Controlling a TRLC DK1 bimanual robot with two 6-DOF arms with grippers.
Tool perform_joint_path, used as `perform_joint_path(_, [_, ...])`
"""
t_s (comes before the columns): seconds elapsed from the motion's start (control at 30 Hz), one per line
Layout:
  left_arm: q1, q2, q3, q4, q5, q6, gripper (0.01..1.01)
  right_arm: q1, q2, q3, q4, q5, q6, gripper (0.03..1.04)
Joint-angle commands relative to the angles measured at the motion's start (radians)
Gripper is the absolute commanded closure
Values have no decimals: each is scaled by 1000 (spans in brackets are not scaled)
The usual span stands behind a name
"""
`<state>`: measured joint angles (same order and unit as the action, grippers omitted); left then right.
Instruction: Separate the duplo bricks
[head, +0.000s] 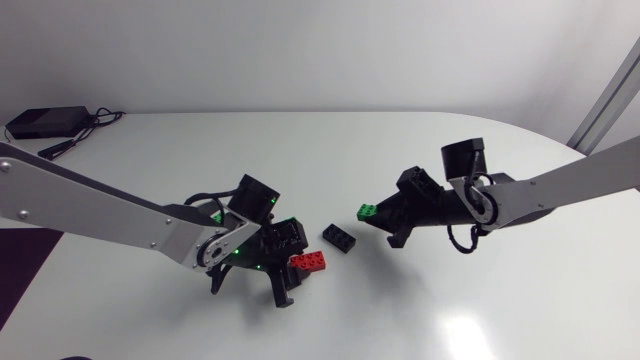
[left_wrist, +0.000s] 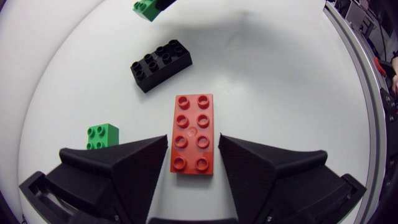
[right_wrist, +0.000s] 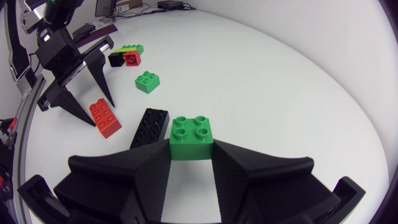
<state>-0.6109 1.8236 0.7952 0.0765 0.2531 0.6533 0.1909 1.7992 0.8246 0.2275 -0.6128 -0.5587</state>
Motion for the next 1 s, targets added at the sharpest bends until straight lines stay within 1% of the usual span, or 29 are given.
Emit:
perform_joint_path(0.0, [-6, -14, -44, -14, -11, -20, 230, 18, 45, 7, 36, 15, 28, 956])
perform_joint_path(0.03, [-3, -24, -47, -14, -12, -21, 198, 24, 52, 5, 50, 22, 28, 956])
perform_joint_path(0.13, [10, -70, -60, -15, -20, -24, 152, 30, 75, 2, 79, 35, 31, 954])
perform_joint_path(0.27, [39, -153, -76, -34, -38, -26, 116, 44, 111, -7, 138, 76, 33, 954])
perform_joint_path(0.43, [111, -233, -91, -57, -84, -20, 111, 62, 158, -5, 174, 114, 29, 946])
perform_joint_path(0.63, [206, -287, -116, -92, -138, -15, 111, 68, 177, -1, 182, 130, 26, 933])
perform_joint_path(0.73, [261, -296, -120, -109, -143, -20, 111, 70, 178, -5, 182, 139, 20, 903])
perform_joint_path(0.77, [281, -300, -125, -112, -143, -21, 111, 70, 178, -7, 182, 140, 19, 887])
perform_joint_path(0.87, [319, -296, -137, -110, -143, -24, 111, 70, 178, -13, 182, 142, 17, 716])
perform_joint_path(0.97, [338, -287, -143, -104, -147, -40, 111, 70, 177, -21, 182, 151, 8, 580])
